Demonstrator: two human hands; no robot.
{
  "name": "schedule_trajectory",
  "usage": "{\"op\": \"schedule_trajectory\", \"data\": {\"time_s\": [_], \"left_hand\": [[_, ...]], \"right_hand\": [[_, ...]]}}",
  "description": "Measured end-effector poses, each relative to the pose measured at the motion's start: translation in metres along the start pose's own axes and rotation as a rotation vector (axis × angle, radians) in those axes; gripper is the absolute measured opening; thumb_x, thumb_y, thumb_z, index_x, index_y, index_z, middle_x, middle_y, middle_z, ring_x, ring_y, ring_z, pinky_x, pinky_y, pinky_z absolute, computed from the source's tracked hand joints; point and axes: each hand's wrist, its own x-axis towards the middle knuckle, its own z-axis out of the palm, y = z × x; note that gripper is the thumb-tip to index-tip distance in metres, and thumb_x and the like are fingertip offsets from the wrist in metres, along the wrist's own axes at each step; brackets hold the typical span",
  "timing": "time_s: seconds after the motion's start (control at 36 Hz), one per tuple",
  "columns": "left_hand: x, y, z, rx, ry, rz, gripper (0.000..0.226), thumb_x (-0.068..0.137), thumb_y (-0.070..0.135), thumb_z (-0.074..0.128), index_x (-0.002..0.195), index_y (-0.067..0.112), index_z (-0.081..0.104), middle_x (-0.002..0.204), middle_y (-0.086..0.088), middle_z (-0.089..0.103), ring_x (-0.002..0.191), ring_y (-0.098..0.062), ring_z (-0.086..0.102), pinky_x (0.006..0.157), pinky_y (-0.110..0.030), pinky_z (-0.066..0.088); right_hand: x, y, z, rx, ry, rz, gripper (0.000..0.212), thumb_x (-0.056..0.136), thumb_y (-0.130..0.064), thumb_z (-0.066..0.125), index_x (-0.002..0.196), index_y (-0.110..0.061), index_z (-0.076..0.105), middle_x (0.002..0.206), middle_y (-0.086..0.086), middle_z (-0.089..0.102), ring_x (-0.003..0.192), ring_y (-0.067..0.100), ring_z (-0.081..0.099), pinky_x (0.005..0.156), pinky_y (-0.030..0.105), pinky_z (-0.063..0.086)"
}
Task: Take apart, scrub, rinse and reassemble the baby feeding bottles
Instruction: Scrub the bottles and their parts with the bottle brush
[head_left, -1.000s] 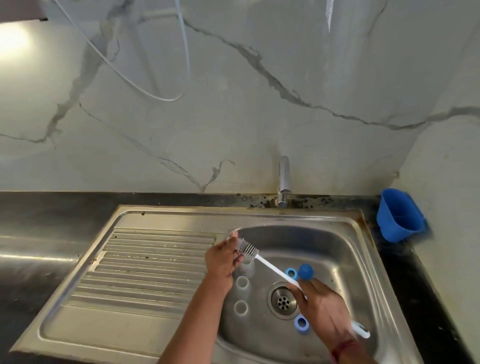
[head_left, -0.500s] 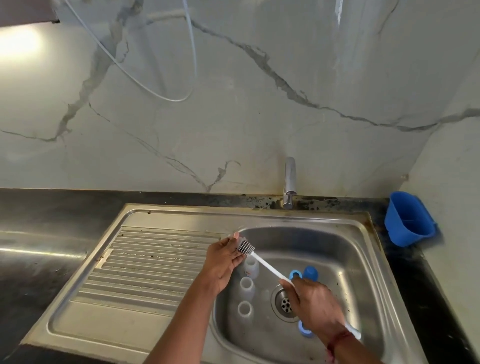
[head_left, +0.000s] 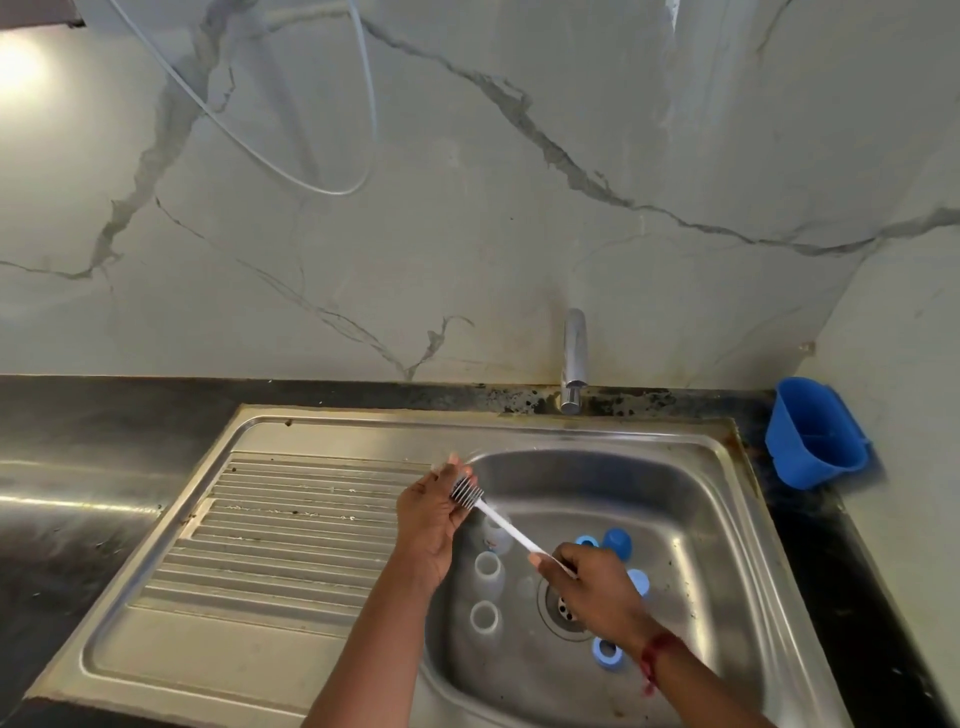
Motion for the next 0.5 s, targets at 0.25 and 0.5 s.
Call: {"op": "schedule_trajectory", "data": {"time_s": [0.25,0.5], "left_hand": [[0.001,0.0,0.011,-0.059,0.066,-0.034,0.028,0.103,0.035,0.048,0.082,0.018,0.057,0.069,-0.002,0.066,0.071,-0.021,0.065,0.072,-0.034,0.046],[0.003,-0.001,0.009,-0.183,-0.129,0.059,0.033,0.102,0.034,0.044,0.079,0.013,0.056,0.069,-0.006,0.061,0.07,-0.024,0.063,0.076,-0.039,0.051]], "right_hand": [[-0.004,0.007,0.01,-0.688,0.331,-0.281,0.05,0.097,-0.051,0.033,0.064,-0.021,0.054,0.05,-0.002,0.049,0.03,0.013,0.043,0.027,0.024,0.028],[-0.01,-0.011,0.005,0.293,-0.121,0.115,0.056,0.095,-0.054,0.05,0.049,-0.023,0.044,0.044,-0.008,0.042,0.042,0.01,0.036,0.048,0.03,0.034]]}}
